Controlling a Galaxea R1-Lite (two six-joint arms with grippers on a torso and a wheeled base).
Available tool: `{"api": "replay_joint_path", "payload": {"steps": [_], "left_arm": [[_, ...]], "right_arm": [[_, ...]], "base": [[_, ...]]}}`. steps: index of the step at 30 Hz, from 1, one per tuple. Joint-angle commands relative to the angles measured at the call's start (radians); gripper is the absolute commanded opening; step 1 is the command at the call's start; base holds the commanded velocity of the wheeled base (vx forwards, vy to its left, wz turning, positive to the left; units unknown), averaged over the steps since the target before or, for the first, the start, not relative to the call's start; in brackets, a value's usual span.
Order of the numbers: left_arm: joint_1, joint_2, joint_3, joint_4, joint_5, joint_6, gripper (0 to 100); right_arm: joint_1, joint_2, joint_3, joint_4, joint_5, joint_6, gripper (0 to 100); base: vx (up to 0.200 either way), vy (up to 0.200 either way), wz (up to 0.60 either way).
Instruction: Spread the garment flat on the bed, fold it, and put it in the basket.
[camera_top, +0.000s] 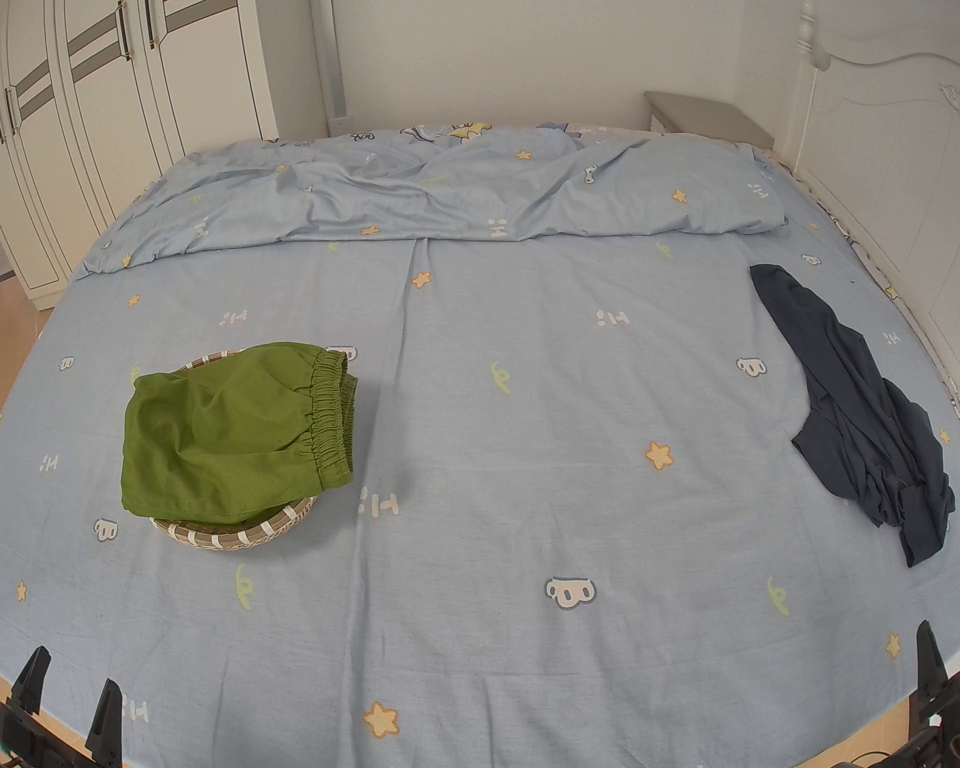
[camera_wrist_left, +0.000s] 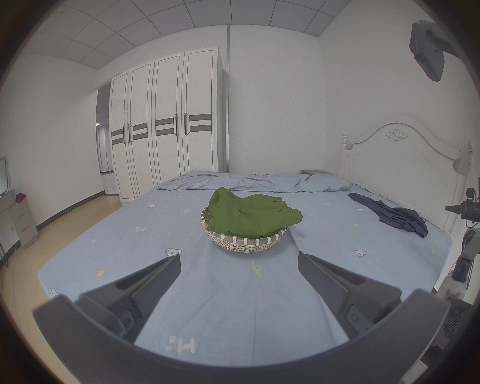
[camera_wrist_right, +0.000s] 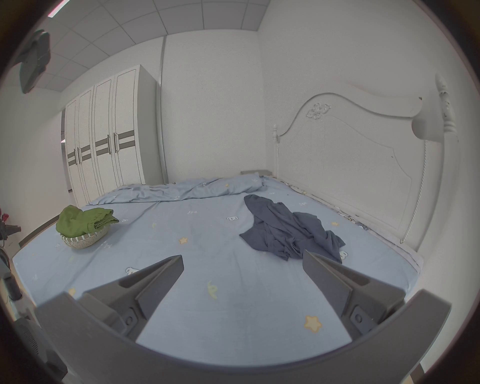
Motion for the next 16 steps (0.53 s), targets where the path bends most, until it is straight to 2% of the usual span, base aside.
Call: {"api": "replay_joint_path", "payload": {"steps": [1, 16], "left_arm": [[0.002, -0.013, 0.018, -0.004, 0.004, 0.0, 100], [0.001, -0.013, 0.018, -0.004, 0.006, 0.0, 100]], "right_arm": [[0.015, -0.041, 0.023, 0.037, 0.127, -0.015, 100], [0.014, -0.041, 0.023, 0.03, 0.118, -0.018, 100]], "base": [[0.0, 0.0, 0.0], [0.0, 0.0, 0.0]]}}
